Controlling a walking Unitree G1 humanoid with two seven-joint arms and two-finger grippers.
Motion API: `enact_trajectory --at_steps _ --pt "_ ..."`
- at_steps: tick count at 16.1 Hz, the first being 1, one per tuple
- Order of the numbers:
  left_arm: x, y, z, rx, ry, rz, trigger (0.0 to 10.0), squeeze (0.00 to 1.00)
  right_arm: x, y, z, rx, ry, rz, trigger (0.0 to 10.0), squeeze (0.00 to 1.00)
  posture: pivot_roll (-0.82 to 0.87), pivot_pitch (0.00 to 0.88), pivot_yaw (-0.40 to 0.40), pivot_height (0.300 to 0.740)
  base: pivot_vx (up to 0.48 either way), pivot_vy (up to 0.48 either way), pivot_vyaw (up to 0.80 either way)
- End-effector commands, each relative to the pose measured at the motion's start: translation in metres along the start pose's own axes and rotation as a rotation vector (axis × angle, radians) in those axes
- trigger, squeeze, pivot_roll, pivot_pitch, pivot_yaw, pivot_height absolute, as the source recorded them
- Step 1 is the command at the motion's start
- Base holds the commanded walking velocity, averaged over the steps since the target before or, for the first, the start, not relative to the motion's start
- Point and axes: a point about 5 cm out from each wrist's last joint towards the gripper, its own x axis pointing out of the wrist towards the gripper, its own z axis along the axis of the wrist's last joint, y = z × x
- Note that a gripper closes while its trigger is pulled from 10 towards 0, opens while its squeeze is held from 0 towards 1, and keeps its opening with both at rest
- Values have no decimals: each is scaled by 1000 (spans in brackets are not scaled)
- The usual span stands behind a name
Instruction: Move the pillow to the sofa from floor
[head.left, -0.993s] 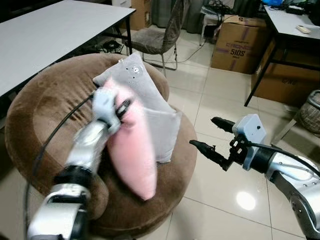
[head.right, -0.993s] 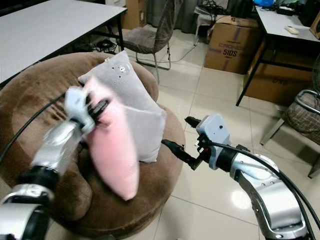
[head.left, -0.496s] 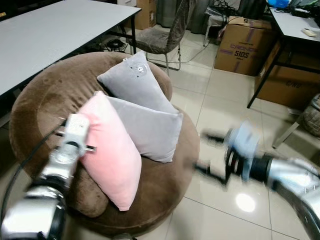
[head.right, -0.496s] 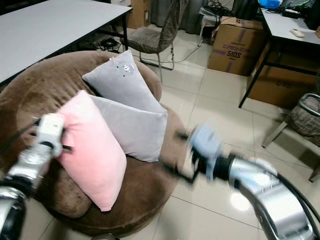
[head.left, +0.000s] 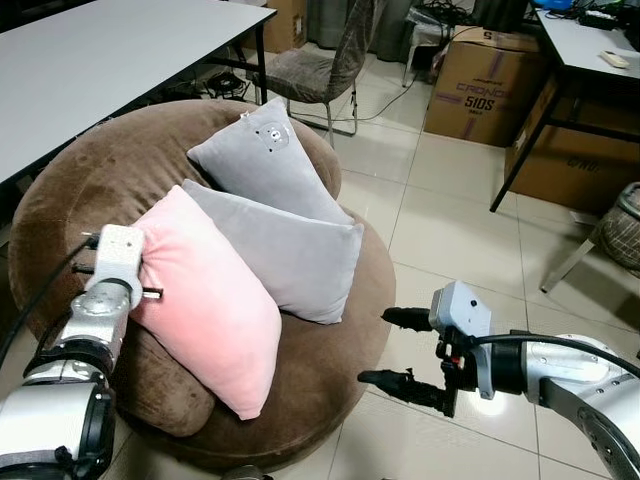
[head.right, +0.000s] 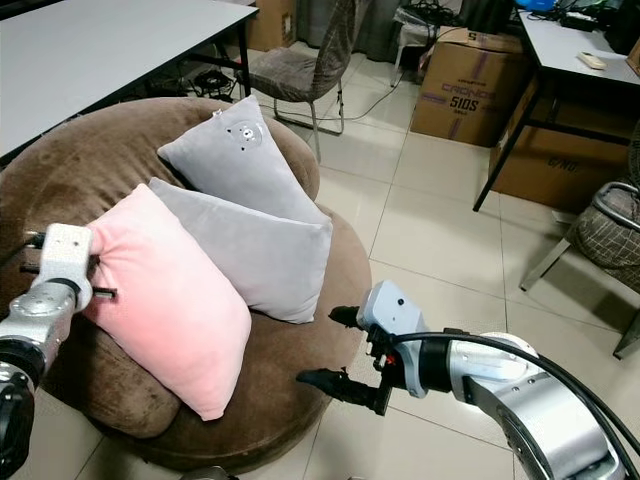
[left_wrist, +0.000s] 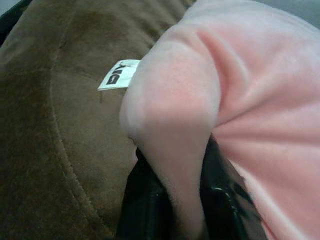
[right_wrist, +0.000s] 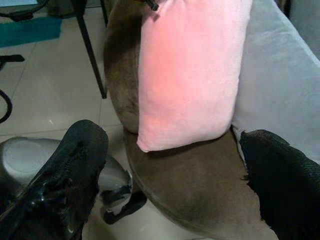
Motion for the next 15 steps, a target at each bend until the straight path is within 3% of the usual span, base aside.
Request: enact_trajectory --at_steps 1,9,15 --pt "1 15 8 -55 -18 55 10000 1000 -1 -4 5 -27 -13 -30 10000 0 -53 8 -15 740 0 0 0" --pt "-2 41 29 -121 -137 7 10000 1000 6 -6 6 -24 -32 -50 10000 0 -31 0 -4 740 0 0 0" --pt "-11 86 59 -214 -276 67 10000 1000 9 -11 8 -34 -50 -73 10000 0 -8 0 -9 740 0 0 0"
